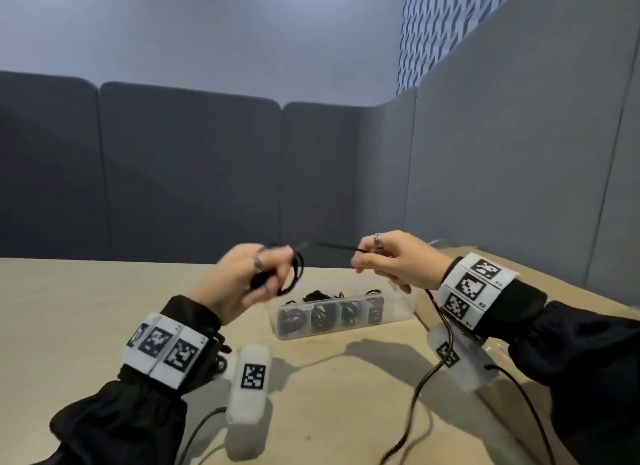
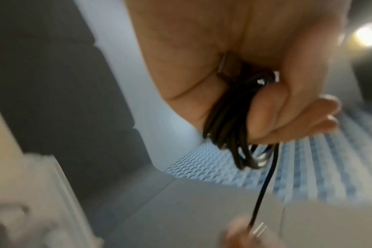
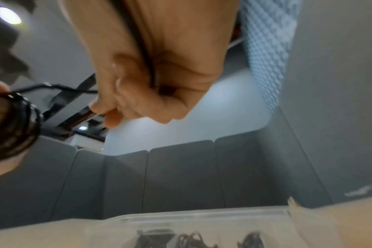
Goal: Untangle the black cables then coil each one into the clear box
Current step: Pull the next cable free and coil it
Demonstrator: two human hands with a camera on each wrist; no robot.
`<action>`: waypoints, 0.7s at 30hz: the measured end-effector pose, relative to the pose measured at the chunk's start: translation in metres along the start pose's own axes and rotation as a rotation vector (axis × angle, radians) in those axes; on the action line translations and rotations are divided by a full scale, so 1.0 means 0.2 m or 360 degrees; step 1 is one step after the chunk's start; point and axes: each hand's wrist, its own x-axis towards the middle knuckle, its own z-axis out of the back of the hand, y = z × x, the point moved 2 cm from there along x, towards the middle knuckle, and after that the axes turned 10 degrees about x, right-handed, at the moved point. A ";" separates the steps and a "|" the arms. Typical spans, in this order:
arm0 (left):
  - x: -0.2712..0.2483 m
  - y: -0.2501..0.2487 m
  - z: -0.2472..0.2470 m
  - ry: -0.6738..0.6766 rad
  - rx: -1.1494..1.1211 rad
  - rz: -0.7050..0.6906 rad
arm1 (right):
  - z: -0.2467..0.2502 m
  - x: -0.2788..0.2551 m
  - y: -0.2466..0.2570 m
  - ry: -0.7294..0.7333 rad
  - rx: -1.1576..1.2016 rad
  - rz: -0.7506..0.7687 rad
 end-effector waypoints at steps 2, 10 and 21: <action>0.00 -0.03 0.03 -0.0108 -0.0729 -0.0089 | -0.03 -0.03 -0.04 0.0170 -0.0021 -0.0088; 0.07 0.03 0.26 -0.0772 -0.1386 -0.0389 | -0.45 -0.20 0.09 0.0701 -0.0512 0.0156; 0.04 0.10 0.05 -0.0181 0.0946 -0.0007 | -0.01 -0.04 0.23 -0.0344 0.0067 0.0436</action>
